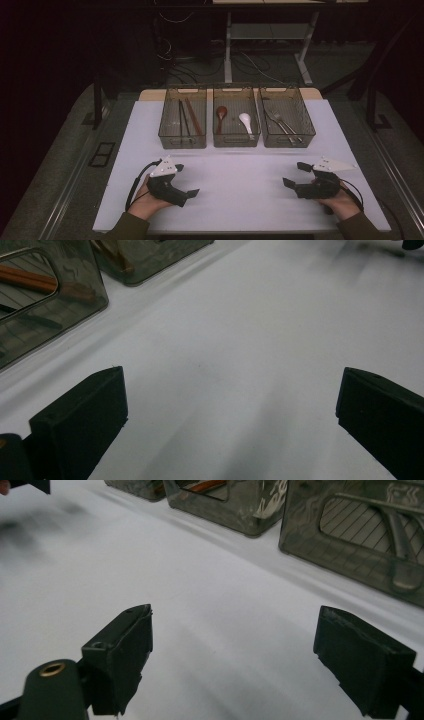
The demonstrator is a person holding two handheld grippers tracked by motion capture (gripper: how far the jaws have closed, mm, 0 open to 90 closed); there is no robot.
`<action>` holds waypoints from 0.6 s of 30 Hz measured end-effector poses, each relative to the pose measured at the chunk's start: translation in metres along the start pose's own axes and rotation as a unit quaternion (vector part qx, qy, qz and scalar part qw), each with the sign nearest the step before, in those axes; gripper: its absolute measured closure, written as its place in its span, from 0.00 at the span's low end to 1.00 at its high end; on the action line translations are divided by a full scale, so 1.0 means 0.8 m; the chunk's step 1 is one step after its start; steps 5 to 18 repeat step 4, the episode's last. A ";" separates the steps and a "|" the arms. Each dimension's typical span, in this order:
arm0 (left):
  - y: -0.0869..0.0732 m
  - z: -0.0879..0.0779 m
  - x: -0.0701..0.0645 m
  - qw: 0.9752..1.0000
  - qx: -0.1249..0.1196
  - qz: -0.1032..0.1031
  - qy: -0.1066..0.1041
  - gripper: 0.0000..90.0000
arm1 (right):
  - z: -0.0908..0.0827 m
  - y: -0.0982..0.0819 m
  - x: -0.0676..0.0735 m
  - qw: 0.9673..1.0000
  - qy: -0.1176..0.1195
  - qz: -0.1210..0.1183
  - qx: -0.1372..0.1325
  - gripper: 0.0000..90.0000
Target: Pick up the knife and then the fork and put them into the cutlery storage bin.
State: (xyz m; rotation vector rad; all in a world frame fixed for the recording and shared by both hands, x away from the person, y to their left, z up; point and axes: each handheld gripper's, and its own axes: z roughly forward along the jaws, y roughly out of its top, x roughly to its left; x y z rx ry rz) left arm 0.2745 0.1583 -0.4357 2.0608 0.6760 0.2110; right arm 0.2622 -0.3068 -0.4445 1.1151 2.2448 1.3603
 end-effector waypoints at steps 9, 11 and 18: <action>0.000 0.001 0.000 1.000 0.002 0.000 0.000 0.00 | -0.001 -0.004 0.000 1.000 0.000 -0.004 0.005 0.17; 0.000 0.001 0.000 1.000 0.002 0.000 0.000 0.00 | -0.001 -0.004 0.000 1.000 0.000 -0.004 0.005 0.17; 0.000 0.001 0.000 1.000 0.002 0.000 0.000 0.00 | -0.001 -0.004 0.000 1.000 0.000 -0.004 0.005 0.17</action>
